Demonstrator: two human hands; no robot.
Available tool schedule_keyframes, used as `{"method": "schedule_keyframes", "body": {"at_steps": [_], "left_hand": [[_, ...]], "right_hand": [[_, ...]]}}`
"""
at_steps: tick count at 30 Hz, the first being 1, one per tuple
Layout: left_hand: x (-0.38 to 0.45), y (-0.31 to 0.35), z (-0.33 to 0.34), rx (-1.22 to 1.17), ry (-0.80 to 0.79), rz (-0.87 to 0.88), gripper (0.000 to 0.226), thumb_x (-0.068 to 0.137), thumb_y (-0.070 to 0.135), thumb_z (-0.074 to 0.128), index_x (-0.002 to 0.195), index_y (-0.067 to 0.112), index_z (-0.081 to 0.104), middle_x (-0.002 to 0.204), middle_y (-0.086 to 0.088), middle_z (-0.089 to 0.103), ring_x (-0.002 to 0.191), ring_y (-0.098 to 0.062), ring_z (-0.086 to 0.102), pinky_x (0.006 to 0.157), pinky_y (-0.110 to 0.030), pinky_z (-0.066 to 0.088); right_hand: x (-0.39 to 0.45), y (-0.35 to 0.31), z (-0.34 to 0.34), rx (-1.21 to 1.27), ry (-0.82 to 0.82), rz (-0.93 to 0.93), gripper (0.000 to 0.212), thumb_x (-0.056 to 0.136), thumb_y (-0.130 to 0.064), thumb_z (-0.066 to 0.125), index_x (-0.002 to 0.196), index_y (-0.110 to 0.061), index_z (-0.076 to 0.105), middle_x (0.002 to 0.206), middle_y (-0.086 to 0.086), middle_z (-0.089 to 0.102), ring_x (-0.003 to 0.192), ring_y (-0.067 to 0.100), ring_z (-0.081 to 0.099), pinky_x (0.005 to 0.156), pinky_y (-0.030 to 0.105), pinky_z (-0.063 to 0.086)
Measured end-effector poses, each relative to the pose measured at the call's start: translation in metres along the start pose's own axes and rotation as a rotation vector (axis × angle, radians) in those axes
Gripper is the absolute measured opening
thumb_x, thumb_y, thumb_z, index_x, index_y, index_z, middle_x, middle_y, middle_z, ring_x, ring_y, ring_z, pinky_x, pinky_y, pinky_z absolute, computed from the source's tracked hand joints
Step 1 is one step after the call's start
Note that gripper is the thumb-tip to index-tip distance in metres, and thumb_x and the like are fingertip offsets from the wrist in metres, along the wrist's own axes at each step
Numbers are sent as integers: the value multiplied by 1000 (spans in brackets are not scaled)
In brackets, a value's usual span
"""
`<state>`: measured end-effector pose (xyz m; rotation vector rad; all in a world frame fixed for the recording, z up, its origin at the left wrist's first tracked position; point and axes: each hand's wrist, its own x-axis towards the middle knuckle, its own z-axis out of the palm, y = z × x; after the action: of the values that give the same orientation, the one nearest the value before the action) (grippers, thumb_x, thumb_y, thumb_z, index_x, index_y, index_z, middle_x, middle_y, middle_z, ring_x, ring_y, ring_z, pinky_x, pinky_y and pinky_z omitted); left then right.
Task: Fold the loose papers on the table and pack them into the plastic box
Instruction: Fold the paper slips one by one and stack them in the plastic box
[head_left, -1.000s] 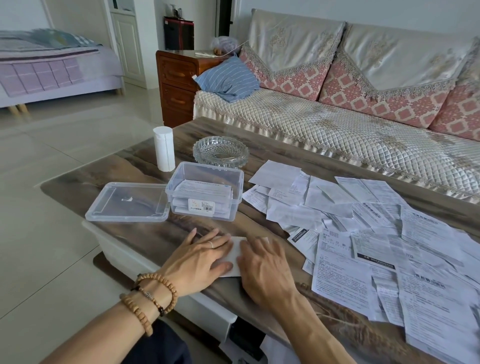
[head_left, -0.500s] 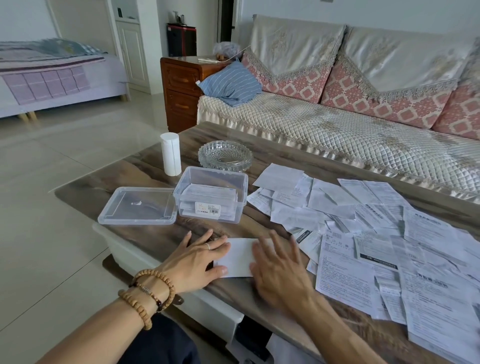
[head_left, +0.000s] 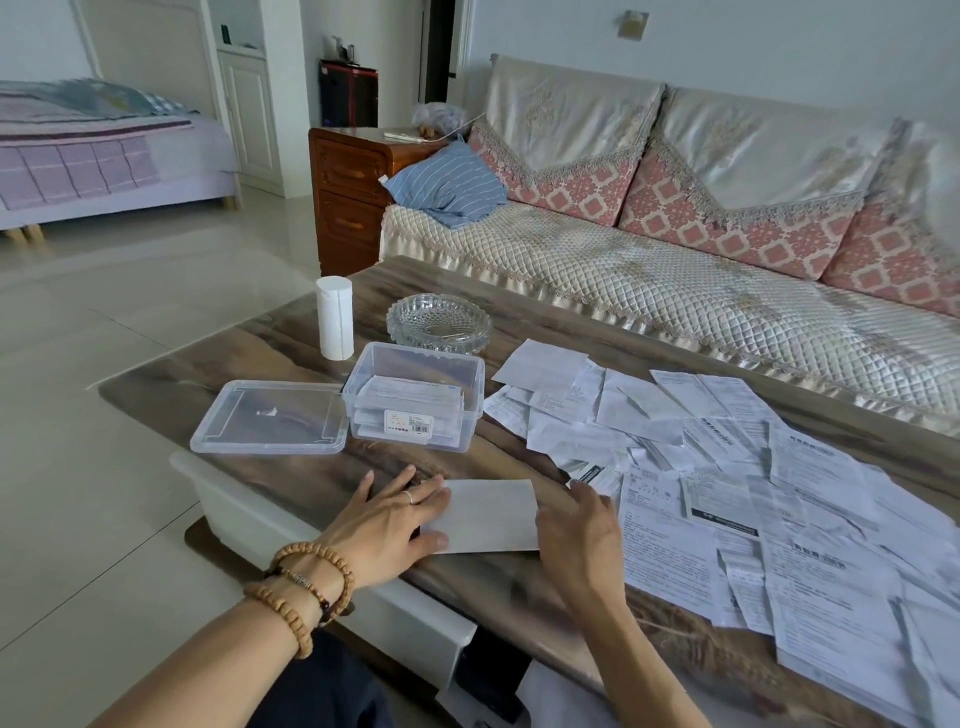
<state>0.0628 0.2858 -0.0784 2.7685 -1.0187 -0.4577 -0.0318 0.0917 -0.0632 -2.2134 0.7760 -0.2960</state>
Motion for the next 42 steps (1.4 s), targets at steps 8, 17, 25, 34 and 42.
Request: {"method": "schedule_keyframes", "body": {"at_steps": [8, 17, 25, 34, 42], "left_hand": [[1, 4, -2, -10, -10, -17, 59, 101, 48, 35, 154, 29, 17, 163, 11, 2, 150, -16, -7, 120, -53, -3], [1, 8, -7, -63, 58, -33, 65, 96, 44, 50, 152, 27, 20, 162, 10, 14, 150, -16, 3, 121, -50, 4], [13, 40, -47, -428, 391, -40, 38, 94, 47, 53, 110, 13, 57, 111, -5, 66, 103, -22, 62, 81, -30, 48], [39, 30, -53, -227, 611, -91, 30, 102, 44, 36, 113, 23, 54, 113, 4, 63, 86, -15, 65, 69, -28, 53], [55, -16, -68, -45, 343, -109, 47, 88, 70, 41, 105, 29, 53, 115, 8, 51, 95, -16, 58, 71, -31, 44]], "right_hand": [[24, -16, -12, 551, -173, 439, 20, 70, -8, 73, 68, -7, 53, 55, 8, 49, 41, 18, 43, 45, 25, 41], [27, -11, -13, 199, -413, 118, 11, 83, -10, 65, 81, -18, 72, 69, 2, 59, 60, 17, 51, 44, 19, 37], [26, -30, -25, 430, -341, -144, 5, 90, -3, 61, 90, -1, 64, 76, 13, 58, 63, 20, 55, 56, 39, 49], [44, -20, -11, 457, -139, -1, 13, 96, -4, 53, 88, -7, 63, 93, 20, 68, 87, 34, 69, 73, 48, 60], [94, -57, -16, 385, 20, -91, 13, 94, -7, 48, 93, 3, 57, 82, 20, 60, 70, 27, 54, 68, 51, 56]]}}
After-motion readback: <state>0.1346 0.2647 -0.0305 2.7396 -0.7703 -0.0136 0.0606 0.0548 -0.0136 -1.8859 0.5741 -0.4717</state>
